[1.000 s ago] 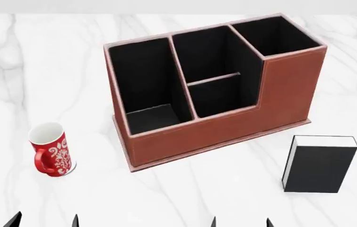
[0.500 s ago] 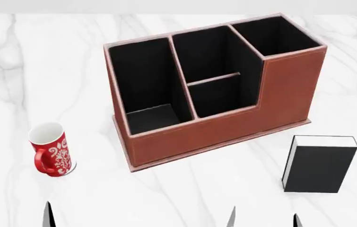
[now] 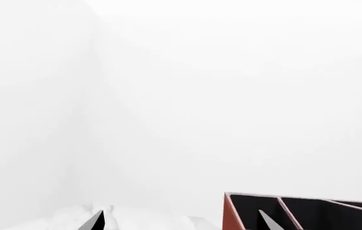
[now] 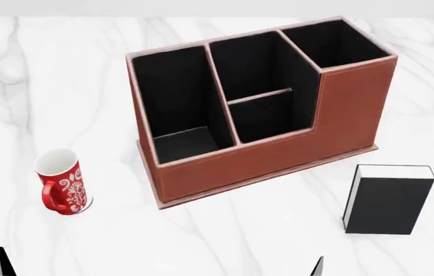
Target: Pick up the book and place it in the back compartment of the caddy.
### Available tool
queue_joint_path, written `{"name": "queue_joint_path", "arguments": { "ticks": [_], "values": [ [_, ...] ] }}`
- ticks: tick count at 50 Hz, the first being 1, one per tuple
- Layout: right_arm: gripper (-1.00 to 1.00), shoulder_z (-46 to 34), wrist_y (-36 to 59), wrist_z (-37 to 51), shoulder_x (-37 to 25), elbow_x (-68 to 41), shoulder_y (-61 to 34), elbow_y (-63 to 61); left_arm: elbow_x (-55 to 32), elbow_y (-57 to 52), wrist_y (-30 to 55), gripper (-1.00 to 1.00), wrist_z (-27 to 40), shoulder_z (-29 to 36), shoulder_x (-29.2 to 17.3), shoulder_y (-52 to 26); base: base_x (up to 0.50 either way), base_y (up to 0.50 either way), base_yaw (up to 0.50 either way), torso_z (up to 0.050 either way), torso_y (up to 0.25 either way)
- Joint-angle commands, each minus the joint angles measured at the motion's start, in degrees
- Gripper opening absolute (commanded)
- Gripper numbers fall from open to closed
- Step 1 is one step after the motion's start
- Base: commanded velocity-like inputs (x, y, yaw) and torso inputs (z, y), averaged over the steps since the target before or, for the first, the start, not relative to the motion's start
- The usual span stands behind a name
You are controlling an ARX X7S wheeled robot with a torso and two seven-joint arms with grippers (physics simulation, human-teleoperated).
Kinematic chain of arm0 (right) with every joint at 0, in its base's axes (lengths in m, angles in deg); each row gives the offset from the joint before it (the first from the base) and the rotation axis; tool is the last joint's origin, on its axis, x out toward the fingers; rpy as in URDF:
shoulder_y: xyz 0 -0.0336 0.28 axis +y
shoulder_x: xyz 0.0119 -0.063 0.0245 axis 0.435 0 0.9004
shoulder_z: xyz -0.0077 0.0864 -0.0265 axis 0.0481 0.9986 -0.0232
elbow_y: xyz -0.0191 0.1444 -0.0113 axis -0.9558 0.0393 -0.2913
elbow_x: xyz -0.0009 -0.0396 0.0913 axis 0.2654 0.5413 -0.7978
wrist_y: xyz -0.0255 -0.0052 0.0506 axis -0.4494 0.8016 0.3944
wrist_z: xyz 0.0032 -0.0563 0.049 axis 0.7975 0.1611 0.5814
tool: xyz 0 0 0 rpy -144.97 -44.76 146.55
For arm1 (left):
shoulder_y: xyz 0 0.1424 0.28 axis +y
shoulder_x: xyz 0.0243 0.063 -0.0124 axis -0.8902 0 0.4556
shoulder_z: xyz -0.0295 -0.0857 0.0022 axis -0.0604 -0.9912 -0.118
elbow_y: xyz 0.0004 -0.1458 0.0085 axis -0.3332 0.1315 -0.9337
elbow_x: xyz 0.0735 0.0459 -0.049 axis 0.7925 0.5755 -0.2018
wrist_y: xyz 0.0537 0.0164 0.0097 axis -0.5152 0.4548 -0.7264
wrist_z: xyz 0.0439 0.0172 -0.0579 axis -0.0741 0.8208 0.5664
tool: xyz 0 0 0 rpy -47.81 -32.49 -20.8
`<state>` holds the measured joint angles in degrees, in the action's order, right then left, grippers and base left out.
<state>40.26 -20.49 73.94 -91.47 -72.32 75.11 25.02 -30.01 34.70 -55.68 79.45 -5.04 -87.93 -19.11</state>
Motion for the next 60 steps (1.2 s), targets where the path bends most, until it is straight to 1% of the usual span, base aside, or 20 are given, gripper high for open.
{"name": "queue_joint_path", "arguments": {
  "ticks": [1,16,60],
  "values": [
    [1.00,0.72,-3.99,3.50,0.26,2.55,0.74,0.32,-1.10,-0.05,-5.97,1.00,0.77,0.35,-0.54,1.24,0.00,0.00,0.00,0.000,0.000],
    [1.00,-0.99,-3.99,3.94,-1.44,0.75,-0.37,1.98,-1.82,-0.43,-7.67,1.00,1.13,1.70,-1.50,2.16,0.00,0.00,0.00,0.000,0.000],
    [1.00,-3.52,-3.78,6.07,-4.04,-0.79,-1.17,2.56,-2.07,0.69,-6.53,1.00,3.19,3.57,-3.15,0.95,0.00,-0.11,0.00,0.000,0.000]
  ]
}}
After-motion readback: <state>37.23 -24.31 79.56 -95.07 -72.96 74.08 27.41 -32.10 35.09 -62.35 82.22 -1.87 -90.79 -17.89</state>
